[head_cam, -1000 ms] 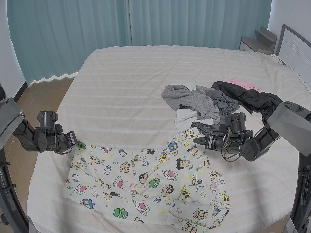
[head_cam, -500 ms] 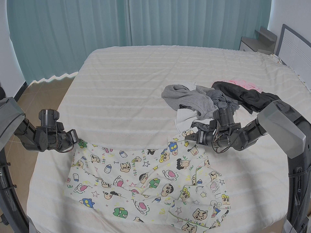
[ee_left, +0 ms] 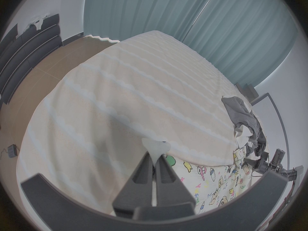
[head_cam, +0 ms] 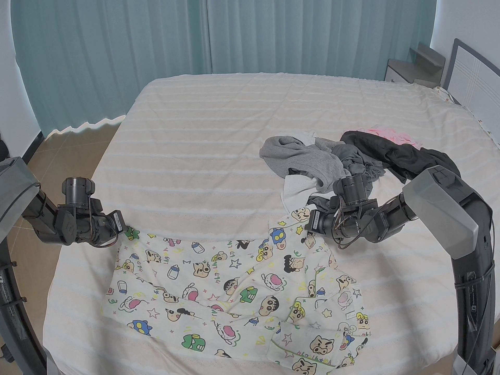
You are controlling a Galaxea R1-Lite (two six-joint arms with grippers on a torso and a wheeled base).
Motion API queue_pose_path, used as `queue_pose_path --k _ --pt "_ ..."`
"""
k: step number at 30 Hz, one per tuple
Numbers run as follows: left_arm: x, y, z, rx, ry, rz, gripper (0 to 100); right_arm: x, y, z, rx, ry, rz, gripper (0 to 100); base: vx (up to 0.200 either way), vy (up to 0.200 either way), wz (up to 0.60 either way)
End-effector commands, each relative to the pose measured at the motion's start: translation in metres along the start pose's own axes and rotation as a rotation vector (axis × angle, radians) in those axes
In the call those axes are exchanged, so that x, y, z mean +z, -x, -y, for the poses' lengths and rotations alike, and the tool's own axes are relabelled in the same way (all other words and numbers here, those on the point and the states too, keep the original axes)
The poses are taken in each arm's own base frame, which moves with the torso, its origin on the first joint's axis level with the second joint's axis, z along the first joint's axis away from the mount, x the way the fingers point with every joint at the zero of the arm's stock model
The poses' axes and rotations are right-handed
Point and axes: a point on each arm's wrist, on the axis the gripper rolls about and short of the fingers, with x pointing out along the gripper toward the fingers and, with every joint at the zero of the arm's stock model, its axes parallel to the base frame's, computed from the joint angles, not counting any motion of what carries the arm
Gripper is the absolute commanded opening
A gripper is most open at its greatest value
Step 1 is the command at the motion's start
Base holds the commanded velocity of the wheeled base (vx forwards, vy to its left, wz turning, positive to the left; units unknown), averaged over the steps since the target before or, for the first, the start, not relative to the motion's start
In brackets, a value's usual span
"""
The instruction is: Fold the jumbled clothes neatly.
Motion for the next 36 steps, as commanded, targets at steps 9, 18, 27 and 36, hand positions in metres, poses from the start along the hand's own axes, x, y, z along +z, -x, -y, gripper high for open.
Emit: queue_pose_path --k 9,18,27,36 --pt "-0.001 0.007 -0.004 0.067 -0.003 0.041 0 0.004 0.037 0.010 0.125 -0.069 0.125 0 0.000 0.000 0.00" --pt "-0.001 0.017 -0.002 0.048 -0.004 0.102 0 -0.002 0.051 0.017 0.168 -0.061 0.184 0 0.000 0.000 0.00" --pt "-0.005 0.019 -0.002 0.000 0.035 0.207 0 -0.007 0.061 0.017 0.224 -0.040 0.225 0 0.000 0.000 0.00" --pt "-0.011 0.022 -0.002 -0.011 0.056 0.213 0 -0.006 0.068 0.011 0.252 -0.052 0.249 0 0.000 0.000 0.00"
